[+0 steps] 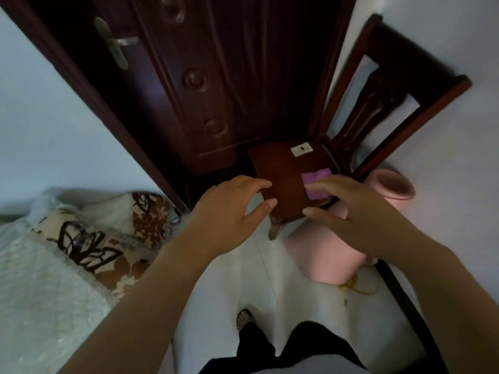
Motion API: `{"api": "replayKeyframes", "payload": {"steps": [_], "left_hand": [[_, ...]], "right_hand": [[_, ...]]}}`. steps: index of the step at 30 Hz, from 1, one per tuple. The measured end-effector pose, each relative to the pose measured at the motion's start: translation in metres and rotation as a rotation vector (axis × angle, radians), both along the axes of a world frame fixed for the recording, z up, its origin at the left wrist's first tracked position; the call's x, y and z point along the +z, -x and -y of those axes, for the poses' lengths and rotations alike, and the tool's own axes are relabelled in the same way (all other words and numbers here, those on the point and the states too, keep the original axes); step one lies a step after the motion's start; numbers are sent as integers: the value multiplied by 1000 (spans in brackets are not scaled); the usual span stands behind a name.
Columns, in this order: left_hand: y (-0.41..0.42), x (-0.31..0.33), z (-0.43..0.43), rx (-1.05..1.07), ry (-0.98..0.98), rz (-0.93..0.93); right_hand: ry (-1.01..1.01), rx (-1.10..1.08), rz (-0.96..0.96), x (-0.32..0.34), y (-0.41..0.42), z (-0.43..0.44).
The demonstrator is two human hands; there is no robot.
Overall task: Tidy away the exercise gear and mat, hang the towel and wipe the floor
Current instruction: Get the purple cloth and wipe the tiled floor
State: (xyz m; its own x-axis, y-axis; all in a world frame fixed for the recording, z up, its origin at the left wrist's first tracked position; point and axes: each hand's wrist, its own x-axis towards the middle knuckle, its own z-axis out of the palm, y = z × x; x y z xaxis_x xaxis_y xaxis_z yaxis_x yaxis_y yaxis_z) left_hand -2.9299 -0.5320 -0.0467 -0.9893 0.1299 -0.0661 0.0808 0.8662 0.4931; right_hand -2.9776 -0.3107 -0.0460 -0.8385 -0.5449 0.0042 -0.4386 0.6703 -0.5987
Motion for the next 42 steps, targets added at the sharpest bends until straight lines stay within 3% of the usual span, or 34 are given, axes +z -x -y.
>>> {"api": "replayKeyframes", "payload": {"steps": [8,25,35,38,42], "left_hand": [[131,-16,16,-206,21,92],[399,-61,-1,-547,77,81],[529,-141,-21,-919,-30,93],[549,-190,-28,-960,-96,109],[565,-269,-39,-1023,-29,149]], "right_hand": [[-26,-185,33,-12,86,1],[-114,-537,87,-68,276,-4],[-121,-923,181,-124,342,26],[-115,-1036,197,-165,350,27],[-115,-1108,263,-245,357,31]]}}
